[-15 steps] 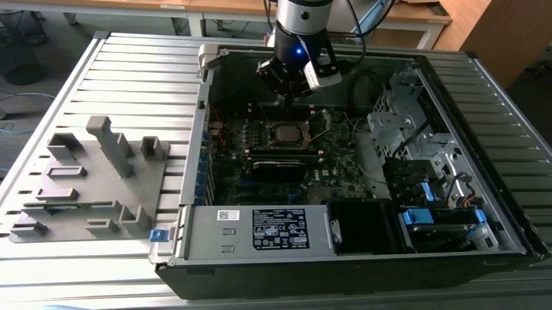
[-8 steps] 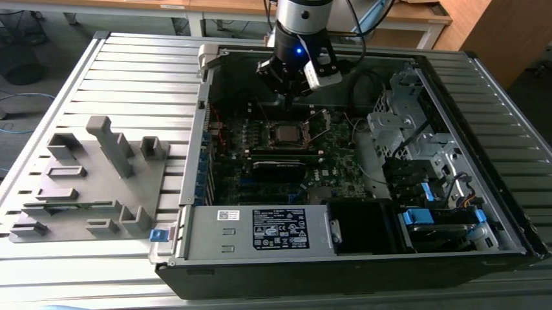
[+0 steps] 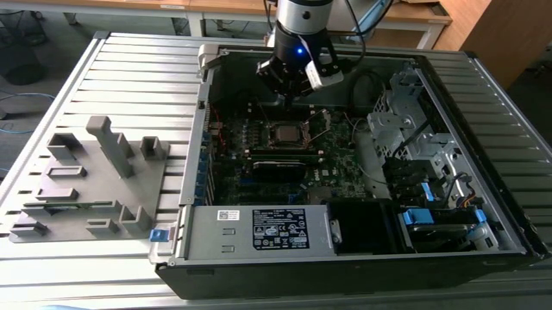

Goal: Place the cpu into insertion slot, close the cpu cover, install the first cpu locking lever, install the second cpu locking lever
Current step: 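Close the cpu cover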

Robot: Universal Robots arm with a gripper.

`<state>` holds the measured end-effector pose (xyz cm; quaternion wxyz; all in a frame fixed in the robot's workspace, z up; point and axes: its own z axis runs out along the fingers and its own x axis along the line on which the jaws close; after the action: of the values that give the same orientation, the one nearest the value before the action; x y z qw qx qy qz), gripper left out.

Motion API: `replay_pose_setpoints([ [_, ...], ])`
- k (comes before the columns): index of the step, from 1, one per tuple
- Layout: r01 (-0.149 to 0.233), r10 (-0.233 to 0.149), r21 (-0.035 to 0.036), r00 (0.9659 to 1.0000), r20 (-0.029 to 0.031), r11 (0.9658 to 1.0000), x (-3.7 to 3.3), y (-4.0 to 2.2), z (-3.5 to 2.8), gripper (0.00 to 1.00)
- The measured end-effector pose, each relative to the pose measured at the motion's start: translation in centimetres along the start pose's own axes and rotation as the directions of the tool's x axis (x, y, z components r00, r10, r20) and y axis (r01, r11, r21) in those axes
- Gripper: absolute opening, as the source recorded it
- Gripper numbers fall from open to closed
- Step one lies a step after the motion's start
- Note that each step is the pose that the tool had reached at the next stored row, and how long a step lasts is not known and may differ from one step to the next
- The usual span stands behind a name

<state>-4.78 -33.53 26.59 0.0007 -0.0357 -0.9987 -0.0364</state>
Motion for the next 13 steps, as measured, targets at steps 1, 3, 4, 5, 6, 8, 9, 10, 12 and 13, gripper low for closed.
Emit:
replay_pose_setpoints([
  [1, 0.006, -0.006, -0.0009, 1.0, -0.0004, 1.0, 0.0, 0.0, 0.01, 0.11],
  [3, 0.011, -0.011, -0.0011, 0.9999, -0.0007, 0.9999, 0.0, 0.01, 0.01, 0.11],
  [4, 0.011, -0.011, -0.0011, 0.9999, -0.0008, 0.9999, 0.0, 0.0, 0.01, 0.11],
  [5, 0.012, -0.012, -0.0011, 0.9999, -0.0008, 0.9999, 0.0, 0.0, 0.01, 0.11],
  [6, 0.012, -0.012, -0.001, 0.9999, -0.0009, 0.9999, -0.02, 0.0, 0.01, 0.11],
  [8, 0.012, -0.012, -0.0011, 0.9999, -0.0009, 0.9999, -0.18, 0.01, 0.01, 0.11],
  [9, 0.012, -0.012, -0.0011, 0.9999, -0.0009, 0.9999, -0.26, 0.02, 0.01, 0.11],
  [10, 0.012, -0.012, -0.001, 0.9999, -0.0009, 0.9999, -0.31, 0.02, 0.01, 0.11],
  [12, 0.012, -0.012, -0.0011, 0.9999, -0.0009, 0.9999, -0.32, 0.02, 0.01, 0.11],
  [13, 0.012, -0.012, -0.0011, 0.9999, -0.0009, 0.9999, -0.32, 0.02, 0.01, 0.11],
])
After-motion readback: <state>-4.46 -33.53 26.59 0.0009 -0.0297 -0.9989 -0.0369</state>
